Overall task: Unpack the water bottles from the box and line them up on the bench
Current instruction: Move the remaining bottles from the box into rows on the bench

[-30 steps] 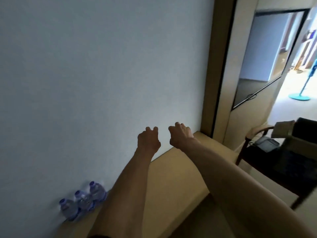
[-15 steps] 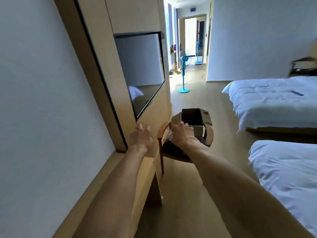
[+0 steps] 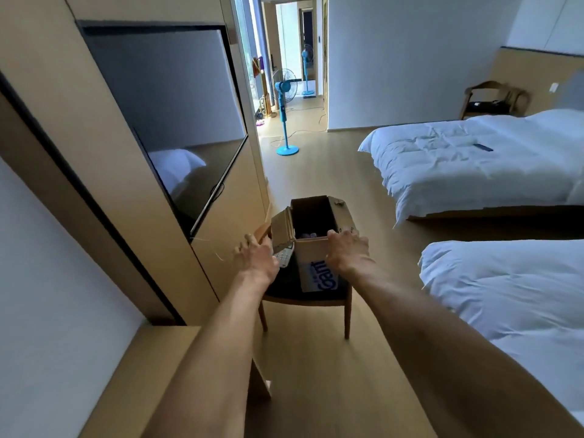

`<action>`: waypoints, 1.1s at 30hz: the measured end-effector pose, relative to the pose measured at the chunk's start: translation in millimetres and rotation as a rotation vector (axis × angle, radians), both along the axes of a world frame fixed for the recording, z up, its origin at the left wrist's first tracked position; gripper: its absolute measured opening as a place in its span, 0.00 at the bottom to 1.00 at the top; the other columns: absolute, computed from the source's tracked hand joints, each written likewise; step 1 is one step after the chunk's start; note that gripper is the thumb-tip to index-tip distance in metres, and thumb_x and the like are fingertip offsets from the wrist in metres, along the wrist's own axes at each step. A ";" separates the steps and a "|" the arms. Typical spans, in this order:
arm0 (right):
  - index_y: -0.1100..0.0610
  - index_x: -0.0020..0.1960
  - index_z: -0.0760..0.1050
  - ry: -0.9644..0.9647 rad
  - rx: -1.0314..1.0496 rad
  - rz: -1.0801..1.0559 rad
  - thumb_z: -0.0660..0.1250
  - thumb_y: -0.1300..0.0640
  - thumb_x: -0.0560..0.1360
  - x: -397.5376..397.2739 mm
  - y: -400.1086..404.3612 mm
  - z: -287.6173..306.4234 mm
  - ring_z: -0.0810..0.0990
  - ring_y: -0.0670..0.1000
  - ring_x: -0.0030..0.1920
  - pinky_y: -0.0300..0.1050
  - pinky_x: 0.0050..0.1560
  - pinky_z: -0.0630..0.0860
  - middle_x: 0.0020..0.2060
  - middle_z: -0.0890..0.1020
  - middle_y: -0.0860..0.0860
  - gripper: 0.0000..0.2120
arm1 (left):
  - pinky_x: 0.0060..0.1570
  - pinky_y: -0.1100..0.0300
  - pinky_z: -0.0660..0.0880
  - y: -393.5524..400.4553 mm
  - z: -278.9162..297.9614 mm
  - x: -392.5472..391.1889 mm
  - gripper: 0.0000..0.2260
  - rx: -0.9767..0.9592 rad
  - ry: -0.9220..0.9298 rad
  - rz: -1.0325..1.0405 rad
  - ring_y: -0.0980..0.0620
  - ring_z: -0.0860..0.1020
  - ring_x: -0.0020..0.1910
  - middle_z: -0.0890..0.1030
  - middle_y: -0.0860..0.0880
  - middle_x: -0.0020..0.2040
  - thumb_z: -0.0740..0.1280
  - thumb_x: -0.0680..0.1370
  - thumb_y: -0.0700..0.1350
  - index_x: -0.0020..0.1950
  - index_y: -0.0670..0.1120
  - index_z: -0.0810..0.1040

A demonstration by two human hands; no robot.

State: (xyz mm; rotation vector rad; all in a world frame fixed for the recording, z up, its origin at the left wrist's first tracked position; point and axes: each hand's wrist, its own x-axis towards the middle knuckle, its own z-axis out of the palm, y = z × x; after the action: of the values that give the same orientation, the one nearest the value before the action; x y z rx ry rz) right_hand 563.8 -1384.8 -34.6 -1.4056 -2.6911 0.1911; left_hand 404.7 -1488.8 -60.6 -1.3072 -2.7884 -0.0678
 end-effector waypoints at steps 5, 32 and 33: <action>0.53 0.65 0.70 -0.048 -0.023 0.007 0.67 0.55 0.74 -28.8 60.4 -26.7 0.71 0.62 0.62 0.56 0.61 0.69 0.62 0.72 0.61 0.21 | 0.71 0.42 0.61 64.0 -35.0 -16.2 0.21 -0.071 -0.037 -0.013 0.37 0.64 0.73 0.59 0.34 0.76 0.61 0.81 0.52 0.72 0.48 0.67; 0.55 0.66 0.71 -0.135 -0.279 0.254 0.68 0.59 0.75 -227.4 382.7 -124.5 0.73 0.60 0.59 0.56 0.56 0.76 0.60 0.72 0.59 0.20 | 0.72 0.43 0.59 392.3 -107.0 -184.2 0.30 -0.122 -0.212 0.091 0.37 0.58 0.76 0.52 0.34 0.78 0.64 0.77 0.45 0.78 0.49 0.59; 0.55 0.65 0.72 -0.149 -0.282 0.266 0.68 0.59 0.75 -240.5 390.2 -134.8 0.73 0.60 0.59 0.55 0.55 0.76 0.59 0.72 0.59 0.19 | 0.72 0.44 0.60 402.0 -116.4 -198.3 0.30 -0.131 -0.223 0.096 0.37 0.58 0.76 0.52 0.34 0.78 0.65 0.77 0.45 0.78 0.49 0.59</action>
State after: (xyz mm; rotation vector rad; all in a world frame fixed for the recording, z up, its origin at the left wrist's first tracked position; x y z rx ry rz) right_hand 323.3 -994.6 -169.3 -1.1556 -3.0687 0.5255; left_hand 206.3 -1086.8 -177.0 -1.2613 -3.0874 -0.0279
